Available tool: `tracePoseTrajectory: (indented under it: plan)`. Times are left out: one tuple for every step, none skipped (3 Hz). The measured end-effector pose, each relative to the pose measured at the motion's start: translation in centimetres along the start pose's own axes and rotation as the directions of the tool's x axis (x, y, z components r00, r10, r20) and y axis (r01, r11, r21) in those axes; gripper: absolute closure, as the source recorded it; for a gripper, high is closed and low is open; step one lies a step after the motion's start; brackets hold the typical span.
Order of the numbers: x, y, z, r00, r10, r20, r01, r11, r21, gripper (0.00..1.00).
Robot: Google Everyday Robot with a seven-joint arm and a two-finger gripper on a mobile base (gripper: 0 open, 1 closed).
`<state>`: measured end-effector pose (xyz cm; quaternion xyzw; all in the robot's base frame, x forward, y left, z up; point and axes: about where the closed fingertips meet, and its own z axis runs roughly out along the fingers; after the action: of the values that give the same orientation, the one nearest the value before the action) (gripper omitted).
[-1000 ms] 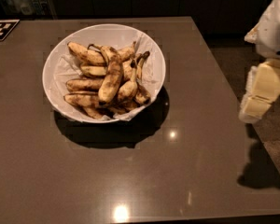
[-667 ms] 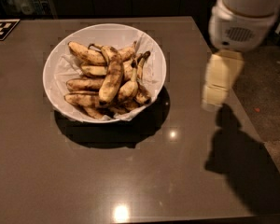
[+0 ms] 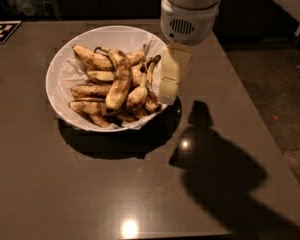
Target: Pick banana from white bowl
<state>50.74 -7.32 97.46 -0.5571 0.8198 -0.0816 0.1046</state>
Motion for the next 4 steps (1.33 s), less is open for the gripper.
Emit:
tracePoseTrajectory:
  plan:
    - [-1.3, -0.2, -1.2, 1.000, 0.013, 0.000, -0.013, 0.9994, 0.032, 0.00]
    - [-4.0, -0.3, -1.7, 1.000, 0.004, -0.003, -0.004, 0.9983, 0.059, 0.00]
    - [-8.4, -0.9, -2.5, 0.995, -0.045, 0.085, 0.034, 0.9917, 0.124, 0.00]
    - [-8.4, -0.9, -2.5, 0.995, -0.045, 0.085, 0.034, 0.9917, 0.124, 0.00]
